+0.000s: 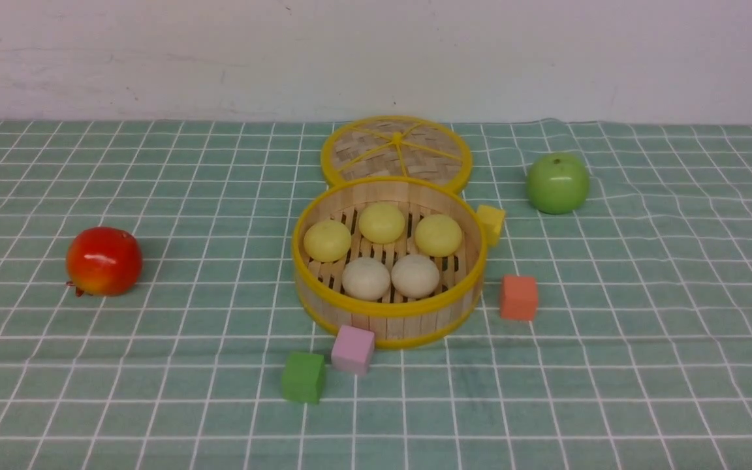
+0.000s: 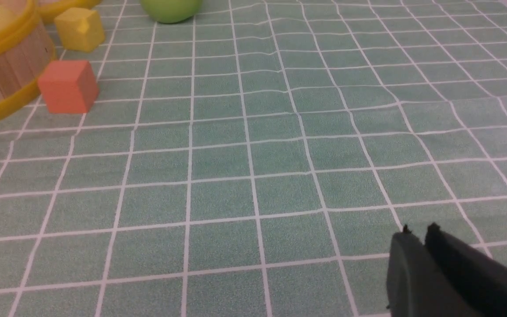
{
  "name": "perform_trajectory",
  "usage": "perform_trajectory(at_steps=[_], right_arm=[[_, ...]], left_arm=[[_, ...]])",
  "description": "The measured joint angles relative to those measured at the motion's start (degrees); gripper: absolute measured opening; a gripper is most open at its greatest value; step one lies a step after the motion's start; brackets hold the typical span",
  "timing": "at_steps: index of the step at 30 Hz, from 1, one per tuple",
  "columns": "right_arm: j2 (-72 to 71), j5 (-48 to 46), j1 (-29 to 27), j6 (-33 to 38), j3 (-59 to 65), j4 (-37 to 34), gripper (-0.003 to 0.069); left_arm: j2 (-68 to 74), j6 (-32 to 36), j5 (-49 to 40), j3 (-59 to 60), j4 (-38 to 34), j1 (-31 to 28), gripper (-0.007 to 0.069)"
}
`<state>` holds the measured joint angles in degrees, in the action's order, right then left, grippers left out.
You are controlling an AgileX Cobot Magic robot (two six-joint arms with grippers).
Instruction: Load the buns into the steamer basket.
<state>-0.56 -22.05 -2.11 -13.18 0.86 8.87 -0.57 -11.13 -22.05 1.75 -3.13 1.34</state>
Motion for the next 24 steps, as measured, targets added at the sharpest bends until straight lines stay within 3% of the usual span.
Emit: perform_trajectory(at_steps=[24], right_arm=[[0.00,0.00,0.00,0.00,0.00,0.00,0.0076]], left_arm=[[0.00,-0.11,-0.05,0.00,0.16,0.00,-0.0014]])
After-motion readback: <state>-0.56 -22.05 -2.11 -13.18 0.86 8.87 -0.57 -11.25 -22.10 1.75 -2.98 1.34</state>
